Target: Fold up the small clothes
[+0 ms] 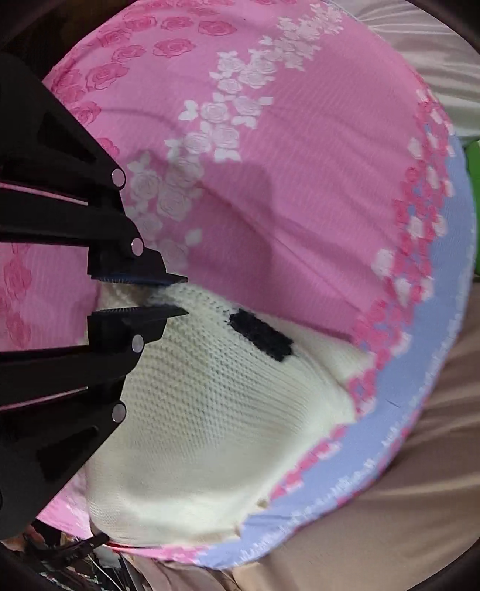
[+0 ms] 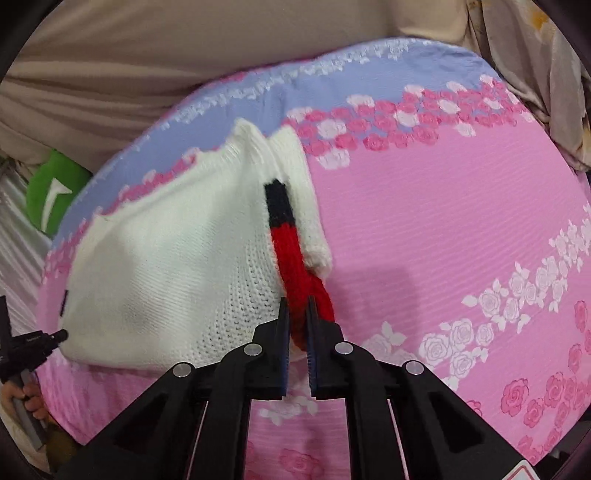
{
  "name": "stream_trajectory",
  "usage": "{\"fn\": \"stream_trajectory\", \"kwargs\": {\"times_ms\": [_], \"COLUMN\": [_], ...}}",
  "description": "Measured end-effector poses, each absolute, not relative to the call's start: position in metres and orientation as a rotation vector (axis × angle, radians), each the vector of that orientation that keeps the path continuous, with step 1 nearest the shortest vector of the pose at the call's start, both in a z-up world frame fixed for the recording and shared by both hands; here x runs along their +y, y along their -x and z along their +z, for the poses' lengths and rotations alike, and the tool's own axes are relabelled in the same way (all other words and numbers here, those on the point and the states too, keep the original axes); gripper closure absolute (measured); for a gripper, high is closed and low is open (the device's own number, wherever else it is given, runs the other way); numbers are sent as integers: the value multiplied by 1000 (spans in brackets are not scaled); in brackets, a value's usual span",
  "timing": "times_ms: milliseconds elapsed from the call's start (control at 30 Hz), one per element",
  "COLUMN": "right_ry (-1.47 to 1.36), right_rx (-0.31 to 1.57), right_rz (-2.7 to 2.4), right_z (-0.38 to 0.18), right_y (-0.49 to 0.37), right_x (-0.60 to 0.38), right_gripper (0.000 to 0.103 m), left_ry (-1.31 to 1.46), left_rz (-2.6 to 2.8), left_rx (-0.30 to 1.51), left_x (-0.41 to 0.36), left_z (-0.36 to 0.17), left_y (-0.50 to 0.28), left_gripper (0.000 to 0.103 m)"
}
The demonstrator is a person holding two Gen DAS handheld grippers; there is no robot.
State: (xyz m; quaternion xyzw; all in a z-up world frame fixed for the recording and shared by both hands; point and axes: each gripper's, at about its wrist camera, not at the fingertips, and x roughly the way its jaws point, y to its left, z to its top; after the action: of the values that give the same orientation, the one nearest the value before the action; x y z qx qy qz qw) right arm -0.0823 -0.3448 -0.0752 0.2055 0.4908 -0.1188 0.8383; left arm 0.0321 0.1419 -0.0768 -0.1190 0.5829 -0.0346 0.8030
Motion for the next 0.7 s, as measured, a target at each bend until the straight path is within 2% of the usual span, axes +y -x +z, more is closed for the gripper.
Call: {"fn": "stream_trajectory", "kwargs": {"times_ms": [67,100,233,300,367,433,600,700], "right_ry": [-432,-460,-419,-356,-316,-297,-251,-236], "right_rx": [1144,1132,1044,999,964,957,988,1013], "right_rz": [-277,-287,-303,-289,-269,-245,-232,-232], "right_z": [-107,-106,-61,-39,-26,-25,-49,-65], "right_y": [80,80,67,48,21,-11,-73,-94], "right_x": [-353,-355,-351,-346,-346,-349,-345,-344], "right_gripper": [95,95,86,83,71,68,68,68], "left_ry": [237,243,249,231,224,212,142,140], "left_rz": [-56,-46,-63,-97,-131,-167,-180,-172], "left_rx": [1285,1284,1198,1119,1072,1053,1134,1196], "left_x": [138,137,125,113,99,76,34,25], "left_z": [-93,-91,-45,-20,-9,-9,-51,-78], "left_y": [-32,-33,-41,-56,-74,-103,-162,-178], "left_gripper": [94,94,87,79,61,51,51,71]}}
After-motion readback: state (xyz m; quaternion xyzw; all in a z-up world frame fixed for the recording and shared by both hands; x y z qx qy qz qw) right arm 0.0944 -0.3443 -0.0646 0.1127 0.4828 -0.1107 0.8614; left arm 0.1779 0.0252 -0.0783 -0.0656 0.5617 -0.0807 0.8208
